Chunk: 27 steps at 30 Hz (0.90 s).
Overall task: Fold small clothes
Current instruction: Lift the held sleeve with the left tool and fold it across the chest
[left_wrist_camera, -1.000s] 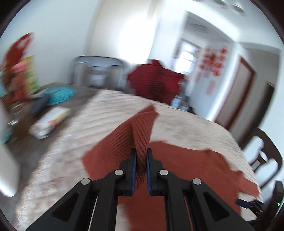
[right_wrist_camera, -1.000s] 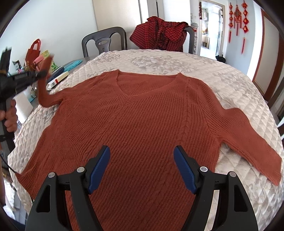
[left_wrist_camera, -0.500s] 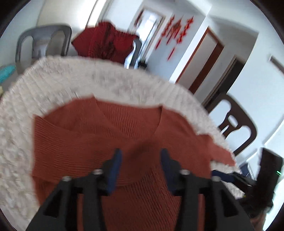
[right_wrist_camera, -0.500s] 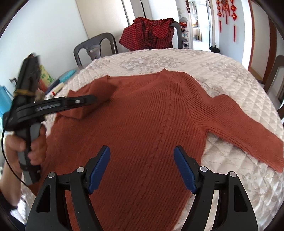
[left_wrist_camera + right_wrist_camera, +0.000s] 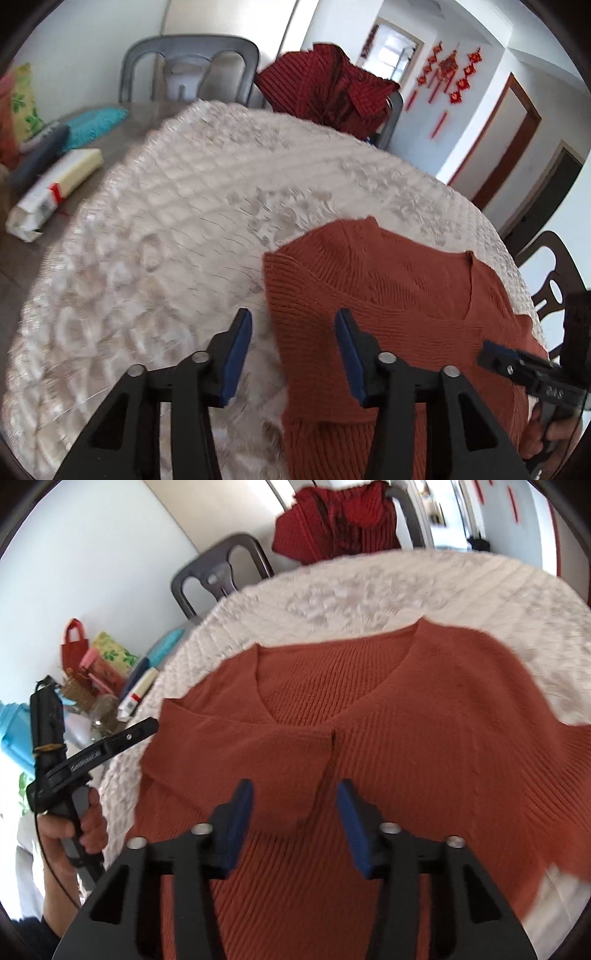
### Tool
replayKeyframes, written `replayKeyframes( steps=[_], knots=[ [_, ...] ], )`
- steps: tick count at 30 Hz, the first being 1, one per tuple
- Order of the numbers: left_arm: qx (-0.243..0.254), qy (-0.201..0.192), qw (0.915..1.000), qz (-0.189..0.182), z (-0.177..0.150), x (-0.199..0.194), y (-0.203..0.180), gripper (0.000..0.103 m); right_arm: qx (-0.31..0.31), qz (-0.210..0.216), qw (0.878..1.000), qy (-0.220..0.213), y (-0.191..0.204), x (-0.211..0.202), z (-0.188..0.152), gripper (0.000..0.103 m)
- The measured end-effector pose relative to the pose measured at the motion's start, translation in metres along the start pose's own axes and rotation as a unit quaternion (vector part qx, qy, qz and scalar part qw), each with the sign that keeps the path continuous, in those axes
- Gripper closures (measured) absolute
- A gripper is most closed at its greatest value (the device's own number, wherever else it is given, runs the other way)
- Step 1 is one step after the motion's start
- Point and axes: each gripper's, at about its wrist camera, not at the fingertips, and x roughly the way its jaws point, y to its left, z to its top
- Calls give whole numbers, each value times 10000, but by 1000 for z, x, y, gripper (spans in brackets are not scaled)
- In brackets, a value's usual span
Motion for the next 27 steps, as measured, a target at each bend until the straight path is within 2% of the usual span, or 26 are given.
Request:
replayKeyframes(
  steps=[1, 2, 3, 4, 5, 7, 10, 13, 15, 17, 20, 22, 24, 25, 27],
  knots=[
    [10, 42, 10000, 8, 0, 5, -1, 63, -3, -48, 10000, -7, 0, 3, 2, 62],
    [8, 71, 10000, 3, 0, 12, 0, 72, -34, -99, 9999, -40, 1, 5, 5, 62],
    [21, 40, 10000, -8, 2, 15, 1, 82, -90, -157, 9998, -12, 4, 8, 9, 69],
    [24, 44, 10000, -55, 7, 19, 2, 88, -121, -191, 9997, -11, 5, 9, 10, 91],
    [-19, 31, 9999, -156, 9, 19, 3, 90, -151, -235, 9996, 14, 6, 11, 11, 98],
    [-52, -160, 9992, -370, 12, 12, 5, 92, -153, -163, 9997, 26, 6, 11, 14, 98],
    [-86, -349, 9982, -474, 15, 8, 8, 92, -199, -26, 9994, -291, 8, -1, 21, 98],
    [-154, -227, 9989, -388, 15, 19, 11, 91, -118, -3, 9992, -392, 2, -1, 30, 98],
    [-180, -128, 9993, -306, 16, 24, 12, 88, 14, 8, 9999, -140, -9, 15, 32, 96],
    [-177, -210, 9992, -276, 14, 15, 11, 88, 154, 36, 9999, -59, -14, 19, 31, 93],
    [-132, -484, 9986, -142, 11, -11, 8, 87, 36, -102, 9996, -279, -8, 2, 26, 91],
    [-37, -637, 9977, -244, 8, -26, 1, 87, -93, -137, 9989, -428, -1, -12, 21, 91],
    [94, -549, 9978, -347, 1, -29, -9, 87, -309, -18, 9984, -466, 9, -19, 12, 91],
    [211, -352, 9985, -366, -5, -24, -14, 87, -410, -16, 9984, -384, 12, -17, 8, 91],
    [354, -51, 9992, -163, -15, -10, -19, 87, -450, -100, 9989, -125, 12, -4, 1, 91]
  ],
)
